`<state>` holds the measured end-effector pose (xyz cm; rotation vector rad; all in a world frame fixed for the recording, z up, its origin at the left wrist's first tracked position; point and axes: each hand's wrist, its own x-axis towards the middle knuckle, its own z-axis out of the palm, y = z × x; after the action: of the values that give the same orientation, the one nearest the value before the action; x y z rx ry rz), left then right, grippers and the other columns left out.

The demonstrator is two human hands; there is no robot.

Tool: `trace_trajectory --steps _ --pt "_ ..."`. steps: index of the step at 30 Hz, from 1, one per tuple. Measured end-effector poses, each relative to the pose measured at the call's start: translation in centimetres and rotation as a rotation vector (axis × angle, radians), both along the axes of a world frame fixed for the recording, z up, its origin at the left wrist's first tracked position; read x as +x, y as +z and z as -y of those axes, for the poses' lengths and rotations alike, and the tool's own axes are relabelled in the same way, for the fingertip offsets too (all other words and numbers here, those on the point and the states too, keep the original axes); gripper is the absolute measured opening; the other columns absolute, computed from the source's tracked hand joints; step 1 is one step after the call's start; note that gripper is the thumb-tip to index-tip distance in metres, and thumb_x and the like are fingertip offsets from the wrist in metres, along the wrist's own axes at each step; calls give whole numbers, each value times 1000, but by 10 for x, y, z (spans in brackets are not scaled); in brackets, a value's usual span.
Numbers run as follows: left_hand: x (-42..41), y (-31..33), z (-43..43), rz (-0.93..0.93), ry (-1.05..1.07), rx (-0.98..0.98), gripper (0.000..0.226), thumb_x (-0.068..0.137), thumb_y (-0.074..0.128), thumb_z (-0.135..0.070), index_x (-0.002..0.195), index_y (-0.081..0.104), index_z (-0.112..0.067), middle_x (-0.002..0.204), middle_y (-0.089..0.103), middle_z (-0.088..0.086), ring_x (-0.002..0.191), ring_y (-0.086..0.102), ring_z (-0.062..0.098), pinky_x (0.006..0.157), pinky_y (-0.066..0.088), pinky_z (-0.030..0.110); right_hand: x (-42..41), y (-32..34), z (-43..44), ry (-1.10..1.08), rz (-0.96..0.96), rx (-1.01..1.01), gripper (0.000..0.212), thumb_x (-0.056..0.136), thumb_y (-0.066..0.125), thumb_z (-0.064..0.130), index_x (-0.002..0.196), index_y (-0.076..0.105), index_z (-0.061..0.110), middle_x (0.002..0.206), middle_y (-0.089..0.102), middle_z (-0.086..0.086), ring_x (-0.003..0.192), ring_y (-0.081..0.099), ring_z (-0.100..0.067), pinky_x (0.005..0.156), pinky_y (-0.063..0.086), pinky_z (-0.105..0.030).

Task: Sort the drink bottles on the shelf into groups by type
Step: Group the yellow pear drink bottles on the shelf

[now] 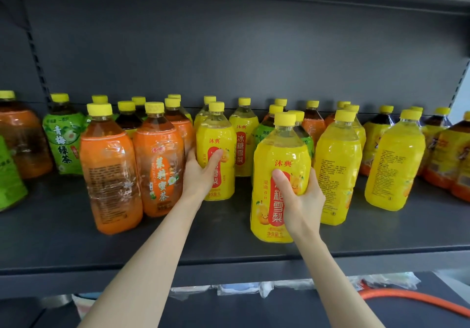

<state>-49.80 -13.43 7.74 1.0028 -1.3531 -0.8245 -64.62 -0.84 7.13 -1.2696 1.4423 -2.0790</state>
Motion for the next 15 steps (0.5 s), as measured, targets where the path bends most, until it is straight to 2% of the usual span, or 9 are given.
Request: trace_trajectory --steps 3,7,15 --pt "8 -1 4 -18 21 0 64 86 60 -43 140 32 -22 129 53 2 114 53 19 91 45 34 1 0 0 -1 0 7 69 65 63 57 126 53 26 94 64 21 82 67 1 60 52 -11" --pt "15 -1 13 -16 -6 4 62 88 58 -43 140 31 -22 132 51 3 118 53 21 95 46 38 4 1 0 22 6 9 61 66 64 55 120 52 30 91 64 21 81 65 9 57 50 -9" --pt "15 1 24 51 -66 15 63 91 51 -44 144 27 -21 138 46 4 125 47 23 97 43 37 7 1 2 28 4 14 56 66 63 57 116 52 34 91 65 22 82 66 8 57 51 -11"
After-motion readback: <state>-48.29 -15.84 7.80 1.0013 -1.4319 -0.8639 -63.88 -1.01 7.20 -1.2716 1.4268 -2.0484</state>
